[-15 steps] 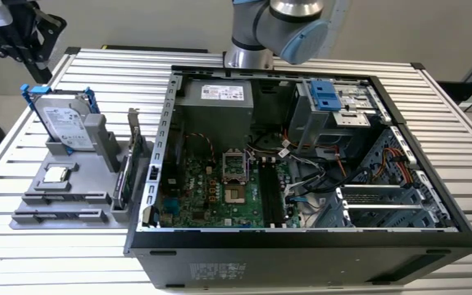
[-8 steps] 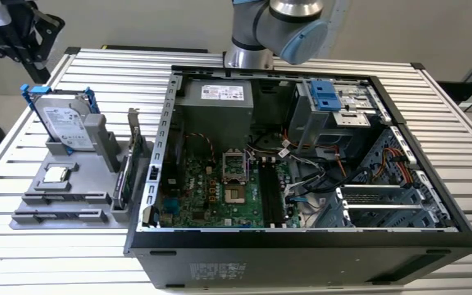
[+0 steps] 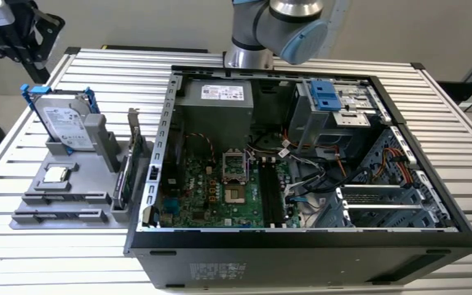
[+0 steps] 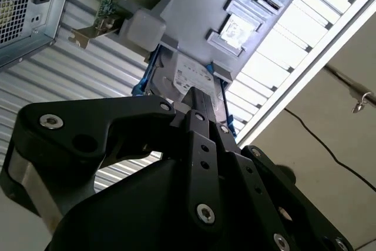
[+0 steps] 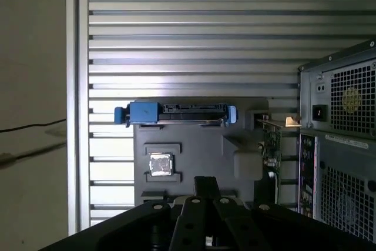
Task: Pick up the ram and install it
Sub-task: 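Reach for the ram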
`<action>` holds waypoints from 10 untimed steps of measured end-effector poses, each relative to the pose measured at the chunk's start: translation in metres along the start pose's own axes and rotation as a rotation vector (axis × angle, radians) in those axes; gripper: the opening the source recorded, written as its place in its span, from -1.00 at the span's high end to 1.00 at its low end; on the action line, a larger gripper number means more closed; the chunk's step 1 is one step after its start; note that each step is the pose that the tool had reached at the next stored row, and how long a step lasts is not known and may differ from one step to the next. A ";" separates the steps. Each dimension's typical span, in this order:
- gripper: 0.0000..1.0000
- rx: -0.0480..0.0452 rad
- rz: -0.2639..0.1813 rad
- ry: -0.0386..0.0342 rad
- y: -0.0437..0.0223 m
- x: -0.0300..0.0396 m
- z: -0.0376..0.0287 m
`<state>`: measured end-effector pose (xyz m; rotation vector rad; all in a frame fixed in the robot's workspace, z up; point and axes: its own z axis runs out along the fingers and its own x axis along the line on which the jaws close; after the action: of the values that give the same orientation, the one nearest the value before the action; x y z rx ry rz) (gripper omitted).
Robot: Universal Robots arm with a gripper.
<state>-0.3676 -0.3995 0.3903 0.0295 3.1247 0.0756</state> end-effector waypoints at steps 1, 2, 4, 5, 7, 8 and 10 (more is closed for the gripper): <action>1.00 0.0000 0.000 0.0000 0.0000 0.0000 0.0000; 1.00 0.0000 0.000 0.0000 0.0000 0.0000 0.0000; 1.00 -0.0001 0.000 0.0000 -0.0001 0.0000 0.0001; 1.00 -0.0002 0.000 -0.0002 -0.0005 0.0001 0.0002; 1.00 0.0000 0.000 0.0000 -0.0012 0.0000 0.0001; 1.00 0.0000 0.000 0.0001 -0.0017 0.0000 0.0001; 1.00 0.0000 0.000 0.0001 -0.0031 0.0000 0.0001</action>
<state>-0.3676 -0.4026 0.3901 0.0294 3.1247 0.0756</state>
